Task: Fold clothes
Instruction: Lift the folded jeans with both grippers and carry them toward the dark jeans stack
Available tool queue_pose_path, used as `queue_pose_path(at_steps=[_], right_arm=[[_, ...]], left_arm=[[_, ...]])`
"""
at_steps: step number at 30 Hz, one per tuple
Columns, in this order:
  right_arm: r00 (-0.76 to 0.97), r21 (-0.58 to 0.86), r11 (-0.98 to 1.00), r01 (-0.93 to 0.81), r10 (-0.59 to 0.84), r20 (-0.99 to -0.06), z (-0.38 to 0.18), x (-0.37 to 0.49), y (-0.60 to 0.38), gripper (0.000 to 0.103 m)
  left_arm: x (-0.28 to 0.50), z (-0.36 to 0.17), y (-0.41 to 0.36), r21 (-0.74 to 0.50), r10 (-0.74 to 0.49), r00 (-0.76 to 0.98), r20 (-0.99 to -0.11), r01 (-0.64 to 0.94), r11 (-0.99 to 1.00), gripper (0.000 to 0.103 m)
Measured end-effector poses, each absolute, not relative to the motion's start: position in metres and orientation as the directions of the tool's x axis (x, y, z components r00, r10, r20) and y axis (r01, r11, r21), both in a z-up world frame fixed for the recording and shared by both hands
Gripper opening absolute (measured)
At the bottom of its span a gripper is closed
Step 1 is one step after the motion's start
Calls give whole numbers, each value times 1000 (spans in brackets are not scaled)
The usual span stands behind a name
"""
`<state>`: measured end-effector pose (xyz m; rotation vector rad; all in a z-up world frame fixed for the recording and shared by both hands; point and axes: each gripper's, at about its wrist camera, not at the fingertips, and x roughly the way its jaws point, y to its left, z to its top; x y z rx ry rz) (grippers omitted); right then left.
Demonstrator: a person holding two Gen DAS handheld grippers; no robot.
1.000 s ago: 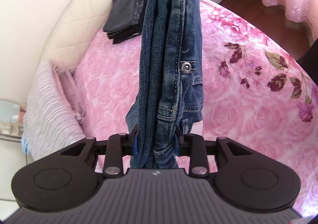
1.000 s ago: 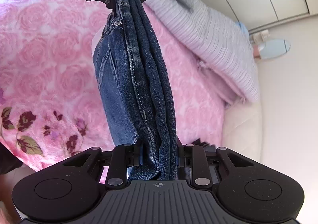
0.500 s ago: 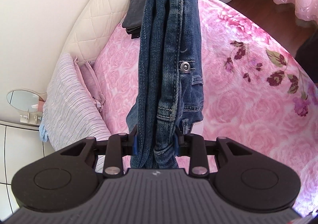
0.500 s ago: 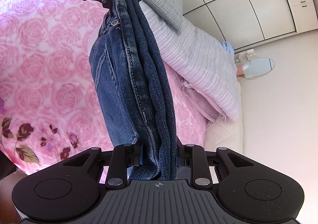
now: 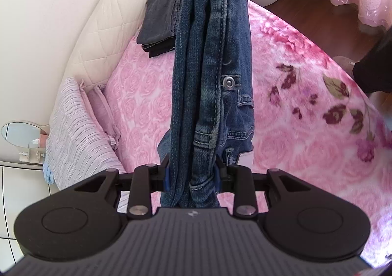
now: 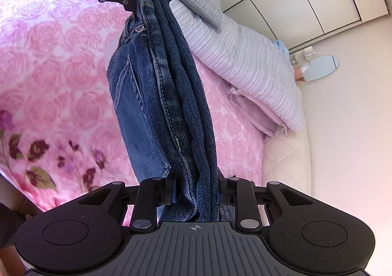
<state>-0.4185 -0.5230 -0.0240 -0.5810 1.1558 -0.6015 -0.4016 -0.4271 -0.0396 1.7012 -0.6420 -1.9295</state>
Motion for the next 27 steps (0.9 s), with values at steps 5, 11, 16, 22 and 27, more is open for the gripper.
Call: queue_pose_path(at_steps=[5,11,16,22,27], right_arm=[[311,-672,730,124,-672,-672,-27,-465,-561,26],[345,-653,754,75,-634,-692,-26,-524,-617,26],[327,-665,741,93,-653,-683,-19,-568,-659,26],[276,-675,726,131,-680,-679,-15,-600,-698,26],[211,-698,694,177,-720,-661,-7,-620,-735,26]], left_arm=[[-456,-43,-447,614,-617,-74,-783,68,-787,28],[-527,-43,-473,604,-614,-40,-788,142,-784,28],[-579,-45,-496,609,-622,-60,-780,155,-778,28],[-621,-42,-541,629,-640,-120,-759,114,-769,28],[-652,-41,-584,658,-656,-199,-728,68,-750,28]])
